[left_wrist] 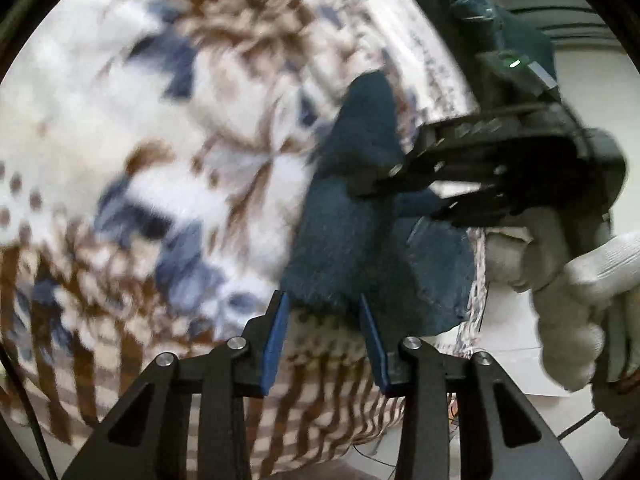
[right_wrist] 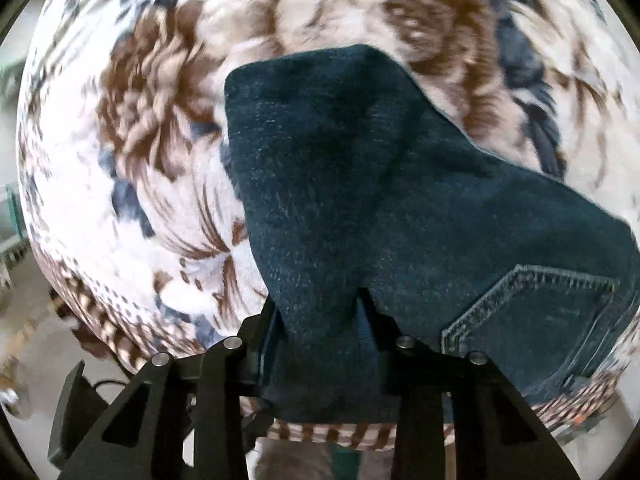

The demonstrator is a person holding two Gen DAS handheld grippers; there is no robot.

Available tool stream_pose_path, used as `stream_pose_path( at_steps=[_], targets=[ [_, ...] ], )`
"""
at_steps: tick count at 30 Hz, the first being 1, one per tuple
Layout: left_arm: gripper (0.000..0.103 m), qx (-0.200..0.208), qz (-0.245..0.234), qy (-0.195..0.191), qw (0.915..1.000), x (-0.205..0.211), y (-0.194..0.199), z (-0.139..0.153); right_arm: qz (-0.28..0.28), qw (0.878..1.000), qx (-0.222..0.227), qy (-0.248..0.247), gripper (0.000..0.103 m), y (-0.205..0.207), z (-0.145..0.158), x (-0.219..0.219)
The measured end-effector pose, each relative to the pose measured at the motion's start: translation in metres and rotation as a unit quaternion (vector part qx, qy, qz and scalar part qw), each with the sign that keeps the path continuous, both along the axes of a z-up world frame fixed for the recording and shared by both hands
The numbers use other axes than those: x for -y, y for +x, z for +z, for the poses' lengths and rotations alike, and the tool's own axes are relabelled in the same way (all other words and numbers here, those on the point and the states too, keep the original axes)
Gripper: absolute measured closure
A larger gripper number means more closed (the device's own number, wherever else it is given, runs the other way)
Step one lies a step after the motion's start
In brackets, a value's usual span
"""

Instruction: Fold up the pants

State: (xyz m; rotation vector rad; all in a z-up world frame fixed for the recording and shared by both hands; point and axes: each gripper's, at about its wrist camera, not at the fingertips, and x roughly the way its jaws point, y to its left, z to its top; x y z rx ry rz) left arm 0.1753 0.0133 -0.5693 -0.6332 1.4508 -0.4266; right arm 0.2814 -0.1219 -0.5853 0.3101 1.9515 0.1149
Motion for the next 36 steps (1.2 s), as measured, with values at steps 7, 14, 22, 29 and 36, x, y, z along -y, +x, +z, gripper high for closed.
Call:
stream_pose_path(
  at_steps=[7, 14, 22, 29, 36],
  targets=[
    [0.069, -0.043, 0.0, -0.027, 0.9987, 0.005, 0.017, -0.033, 0.006, 1.0, -0.001, -0.004, 0.07, 0.008, 0.002, 0.005],
    [0.069, -0.106, 0.032, -0.025, 0.9935, -0.018, -0.009, -0.04, -0.01, 1.0, -0.005, 0.003, 0.071, 0.001, -0.002, 0.007],
    [0.069, -0.12, 0.129, -0.04, 0.9834, -0.043, 0.019, -0.039, -0.008, 1.0, 0.011, 0.0, 0.071, 0.004, 0.006, 0.014],
    [0.066, -0.148, 0.031, 0.021, 0.9883, -0.002, 0.018, -0.056, -0.022, 1.0, 0.001, 0.005, 0.072, 0.002, 0.004, 0.017],
    [0.069, -0.183, -0.028, 0.067, 0.9805, -0.006, -0.012, -0.054, -0.043, 0.999, 0.024, -0.004, 0.073, 0.005, 0.011, 0.023]
  ],
)
